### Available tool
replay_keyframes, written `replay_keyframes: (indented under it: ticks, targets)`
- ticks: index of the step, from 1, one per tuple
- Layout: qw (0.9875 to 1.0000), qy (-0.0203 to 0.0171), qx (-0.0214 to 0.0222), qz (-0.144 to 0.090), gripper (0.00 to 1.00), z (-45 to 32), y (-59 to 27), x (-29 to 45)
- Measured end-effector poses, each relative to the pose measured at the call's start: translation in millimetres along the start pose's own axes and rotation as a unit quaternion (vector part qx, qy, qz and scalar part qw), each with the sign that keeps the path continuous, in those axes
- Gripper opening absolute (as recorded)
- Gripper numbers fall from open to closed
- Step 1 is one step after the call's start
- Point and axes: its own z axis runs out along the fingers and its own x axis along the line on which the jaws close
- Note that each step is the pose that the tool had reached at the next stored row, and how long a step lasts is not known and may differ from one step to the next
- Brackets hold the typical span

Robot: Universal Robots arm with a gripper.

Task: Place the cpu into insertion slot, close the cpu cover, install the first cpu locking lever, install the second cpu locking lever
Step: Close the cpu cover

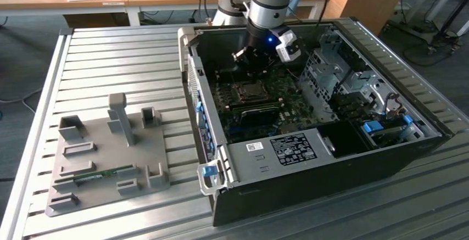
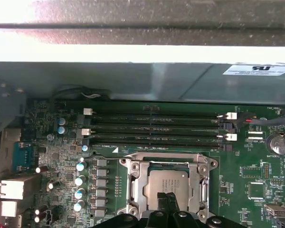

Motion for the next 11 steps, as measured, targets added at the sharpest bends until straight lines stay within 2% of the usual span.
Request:
replay_keyframes:
  ticks: [6,11]
  targets:
    - [1.0,0.0,0.0,0.0,0.11,0.5,-0.1,-4.2]
    - [1.0,0.0,0.0,0.0,0.11,5.0,-0.3,-4.1]
